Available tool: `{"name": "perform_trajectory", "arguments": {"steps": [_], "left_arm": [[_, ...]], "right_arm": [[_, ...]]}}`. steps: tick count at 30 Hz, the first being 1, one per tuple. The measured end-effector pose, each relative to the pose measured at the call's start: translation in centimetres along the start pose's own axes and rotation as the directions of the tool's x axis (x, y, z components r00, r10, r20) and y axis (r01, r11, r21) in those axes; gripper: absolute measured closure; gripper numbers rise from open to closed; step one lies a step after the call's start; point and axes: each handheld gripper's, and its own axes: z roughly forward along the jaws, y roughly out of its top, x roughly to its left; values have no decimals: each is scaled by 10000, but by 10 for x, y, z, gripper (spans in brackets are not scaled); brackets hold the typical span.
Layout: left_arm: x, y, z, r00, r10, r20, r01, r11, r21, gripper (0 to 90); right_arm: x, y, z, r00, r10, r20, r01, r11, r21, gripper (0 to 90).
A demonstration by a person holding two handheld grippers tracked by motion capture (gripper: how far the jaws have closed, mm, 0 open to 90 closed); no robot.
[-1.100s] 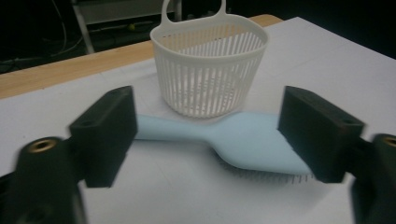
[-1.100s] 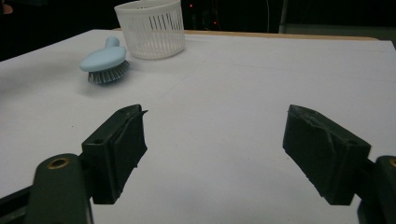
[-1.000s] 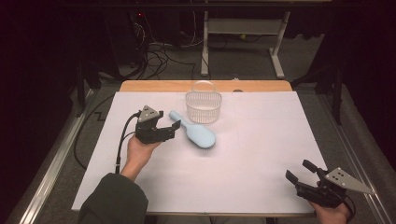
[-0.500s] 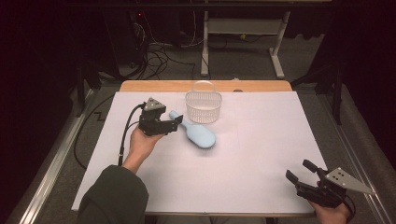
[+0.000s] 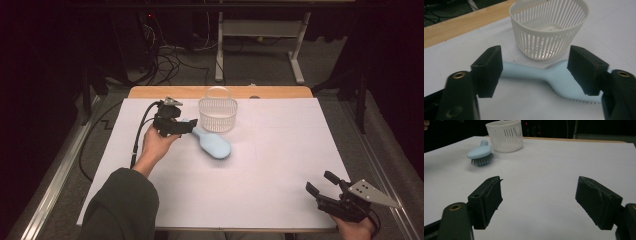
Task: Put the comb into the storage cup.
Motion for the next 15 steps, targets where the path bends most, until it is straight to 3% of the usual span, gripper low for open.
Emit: {"name": "perform_trajectory", "arguments": {"steps": [7, 9, 12, 15], "left_arm": [[2, 9, 9, 9999, 97, 32, -99, 9975, 701, 395], [4, 11, 12, 9997, -122, 221, 98, 9945, 1043, 409], [5, 12, 15, 9991, -82, 404, 28, 9914, 1305, 424], [6, 13, 18, 9995, -37, 319, -14, 9874, 1585, 448]], "right_arm": [[0, 0, 0, 10000, 22, -3, -23, 10000, -23, 219], [0, 0, 0, 10000, -5, 11, 5, 10000, -17, 220], [0, 0, 0, 10000, -47, -11, 47, 10000, -15, 220], [0, 0, 0, 10000, -18, -17, 18, 10000, 4, 220]]}}
